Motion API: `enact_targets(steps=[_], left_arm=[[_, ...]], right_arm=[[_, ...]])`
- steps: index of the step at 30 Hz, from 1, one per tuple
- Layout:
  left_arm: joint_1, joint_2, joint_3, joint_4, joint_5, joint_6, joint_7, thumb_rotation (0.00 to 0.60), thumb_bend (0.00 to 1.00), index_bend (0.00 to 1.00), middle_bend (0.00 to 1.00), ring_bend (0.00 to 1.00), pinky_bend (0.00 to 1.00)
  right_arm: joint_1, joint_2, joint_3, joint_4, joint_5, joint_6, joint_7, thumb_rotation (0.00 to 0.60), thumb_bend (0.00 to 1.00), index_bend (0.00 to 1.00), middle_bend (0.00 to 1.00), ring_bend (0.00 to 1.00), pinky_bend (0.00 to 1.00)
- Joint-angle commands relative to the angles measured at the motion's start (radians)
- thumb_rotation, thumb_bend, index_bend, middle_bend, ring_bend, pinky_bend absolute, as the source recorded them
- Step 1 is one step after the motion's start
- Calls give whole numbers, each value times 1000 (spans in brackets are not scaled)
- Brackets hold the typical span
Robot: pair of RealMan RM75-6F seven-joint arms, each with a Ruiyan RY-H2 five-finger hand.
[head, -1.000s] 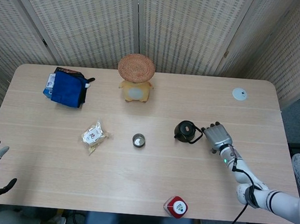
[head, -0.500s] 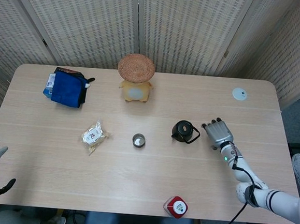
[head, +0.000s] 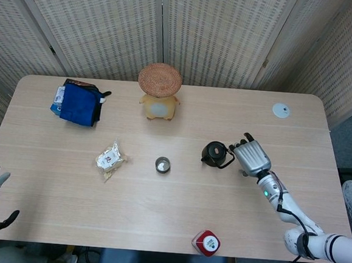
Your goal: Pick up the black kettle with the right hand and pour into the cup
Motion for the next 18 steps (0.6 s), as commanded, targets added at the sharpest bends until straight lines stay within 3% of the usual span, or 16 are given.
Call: enact_targets(steps=[1, 9, 14, 18], left_arm=[[2, 1, 1, 0, 2, 3, -2, 600, 222, 115, 0, 0, 0], [7, 5, 2, 3, 4, 10, -10, 600, 222, 115, 0, 0, 0], [9, 6, 3, 6, 6, 10, -17, 600, 222, 115, 0, 0, 0], [9, 4, 3, 9, 6, 9, -23, 600, 221, 115, 0, 0, 0]], right_arm=[[-16, -6, -1, -3, -34, 7, 32, 600, 38, 383, 431, 329, 46], [-24, -45, 15, 28, -64, -11, 97, 587, 0, 407, 438, 336, 0], [-30, -82, 31, 56, -89, -1, 134, 418, 0, 461, 481, 336, 0], [-34, -97, 36, 76, -98, 3, 127, 366, 0, 476, 497, 336, 0]])
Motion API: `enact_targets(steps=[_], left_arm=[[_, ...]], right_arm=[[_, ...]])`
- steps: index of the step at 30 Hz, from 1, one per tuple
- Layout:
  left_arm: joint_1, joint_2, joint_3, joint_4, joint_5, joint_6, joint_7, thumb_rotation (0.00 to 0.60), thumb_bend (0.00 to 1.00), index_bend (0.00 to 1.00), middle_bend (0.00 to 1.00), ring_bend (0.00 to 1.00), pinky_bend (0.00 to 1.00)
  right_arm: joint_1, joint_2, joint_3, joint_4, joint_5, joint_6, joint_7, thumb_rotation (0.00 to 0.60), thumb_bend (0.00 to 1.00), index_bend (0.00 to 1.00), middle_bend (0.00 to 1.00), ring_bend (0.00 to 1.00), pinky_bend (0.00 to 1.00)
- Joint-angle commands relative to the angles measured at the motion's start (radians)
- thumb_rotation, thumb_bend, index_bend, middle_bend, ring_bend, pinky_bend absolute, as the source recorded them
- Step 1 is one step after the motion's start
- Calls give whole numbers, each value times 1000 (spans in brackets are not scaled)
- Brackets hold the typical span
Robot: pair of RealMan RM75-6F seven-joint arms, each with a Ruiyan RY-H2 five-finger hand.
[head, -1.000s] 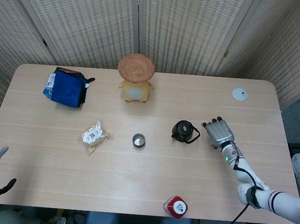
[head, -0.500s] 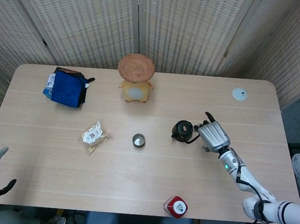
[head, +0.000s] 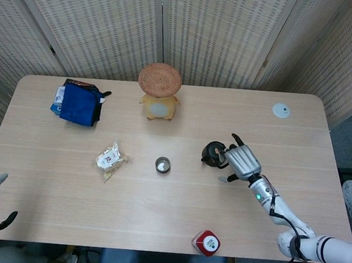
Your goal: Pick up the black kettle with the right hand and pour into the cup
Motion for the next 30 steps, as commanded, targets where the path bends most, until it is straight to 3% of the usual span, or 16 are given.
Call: enact_targets(steps=[1, 10, 20, 30], left_arm=[[-1, -1, 1, 1, 1, -2, -2, 600, 221, 115, 0, 0, 0], [-5, -5, 0, -1, 1, -11, 6, 600, 221, 115, 0, 0, 0], [-7, -6, -4, -1, -6, -16, 11, 600, 222, 115, 0, 0, 0], [-6, -9, -5, 6, -13, -18, 9, 600, 222, 115, 0, 0, 0]], right_arm=[[-2, -9, 3, 10, -6, 1, -8, 364, 0, 478, 501, 336, 0], [1, -50, 17, 68, -8, -1, -48, 362, 0, 485, 509, 350, 0], [8, -98, 26, 132, -6, -29, -53, 363, 0, 485, 507, 435, 0], [21, -141, 30, 181, -7, -63, -55, 362, 0, 485, 507, 436, 0]])
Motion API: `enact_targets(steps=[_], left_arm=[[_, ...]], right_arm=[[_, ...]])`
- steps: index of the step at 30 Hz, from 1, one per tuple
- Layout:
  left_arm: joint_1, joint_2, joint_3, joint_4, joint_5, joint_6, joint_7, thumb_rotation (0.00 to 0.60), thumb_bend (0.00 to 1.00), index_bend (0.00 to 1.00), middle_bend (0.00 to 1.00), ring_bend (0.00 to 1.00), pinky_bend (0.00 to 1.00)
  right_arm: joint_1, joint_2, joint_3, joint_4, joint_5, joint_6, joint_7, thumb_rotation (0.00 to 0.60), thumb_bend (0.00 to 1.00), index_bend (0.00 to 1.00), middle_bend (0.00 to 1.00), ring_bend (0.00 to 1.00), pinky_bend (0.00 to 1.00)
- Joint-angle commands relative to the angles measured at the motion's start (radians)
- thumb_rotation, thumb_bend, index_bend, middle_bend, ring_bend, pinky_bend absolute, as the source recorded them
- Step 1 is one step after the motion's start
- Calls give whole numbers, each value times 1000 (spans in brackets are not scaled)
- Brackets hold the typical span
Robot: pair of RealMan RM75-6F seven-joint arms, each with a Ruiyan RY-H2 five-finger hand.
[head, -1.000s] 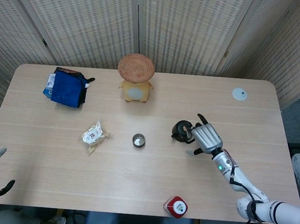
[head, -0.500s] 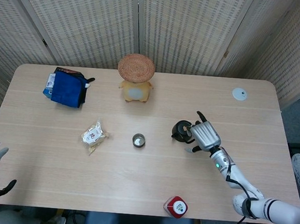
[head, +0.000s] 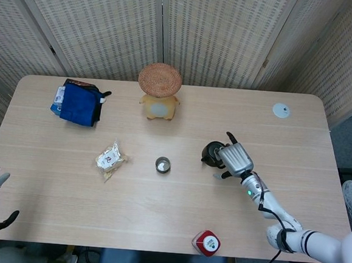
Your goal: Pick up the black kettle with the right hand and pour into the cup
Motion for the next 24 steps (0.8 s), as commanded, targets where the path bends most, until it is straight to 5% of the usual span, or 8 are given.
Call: enact_targets(steps=[1, 24], left_arm=[[2, 0, 1, 2, -1, 2, -3, 600, 222, 115, 0, 0, 0], [4, -4, -1, 6, -5, 2, -2, 600, 222, 115, 0, 0, 0]], right_arm=[[2, -7, -1, 7, 1, -8, -3, 362, 0, 485, 507, 436, 0], [-5, -21, -11, 38, -4, -39, -6, 365, 0, 485, 516, 436, 0]])
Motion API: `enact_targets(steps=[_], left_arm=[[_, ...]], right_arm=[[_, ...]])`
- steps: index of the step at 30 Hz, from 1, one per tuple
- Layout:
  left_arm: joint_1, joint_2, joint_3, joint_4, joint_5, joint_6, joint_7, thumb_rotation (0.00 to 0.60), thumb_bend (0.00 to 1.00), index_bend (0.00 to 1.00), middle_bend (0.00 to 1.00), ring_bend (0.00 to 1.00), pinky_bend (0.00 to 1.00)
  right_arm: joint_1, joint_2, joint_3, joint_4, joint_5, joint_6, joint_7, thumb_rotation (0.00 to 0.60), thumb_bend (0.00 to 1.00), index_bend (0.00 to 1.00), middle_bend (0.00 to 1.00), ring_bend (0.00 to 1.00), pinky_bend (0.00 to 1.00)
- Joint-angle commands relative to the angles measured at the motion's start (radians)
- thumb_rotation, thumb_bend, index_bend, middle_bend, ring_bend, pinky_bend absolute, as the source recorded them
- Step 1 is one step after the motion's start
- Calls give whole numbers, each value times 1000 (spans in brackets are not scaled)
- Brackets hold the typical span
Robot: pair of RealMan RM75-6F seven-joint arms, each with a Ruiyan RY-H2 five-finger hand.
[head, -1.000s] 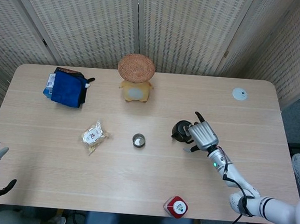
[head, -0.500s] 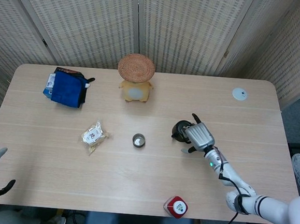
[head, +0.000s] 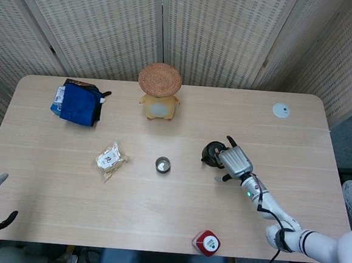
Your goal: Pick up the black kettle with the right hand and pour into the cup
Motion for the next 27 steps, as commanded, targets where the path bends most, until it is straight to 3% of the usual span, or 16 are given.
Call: enact_targets(steps=[1, 21, 27], left_arm=[[0, 0, 0, 0, -1, 0, 0, 600, 222, 115, 0, 0, 0], [-1, -3, 1, 5, -1, -5, -7, 600, 222, 115, 0, 0, 0], [-1, -4, 1, 7, 1, -4, -7, 600, 222, 115, 0, 0, 0]], right_arm=[[-2, 1, -2, -1, -3, 0, 0, 365, 0, 485, 518, 436, 0], [-34, 2, -31, -2, 4, -6, -28, 398, 0, 488, 538, 455, 0], [-40, -2, -29, 2, 14, -4, -39, 466, 0, 535, 598, 566, 0]])
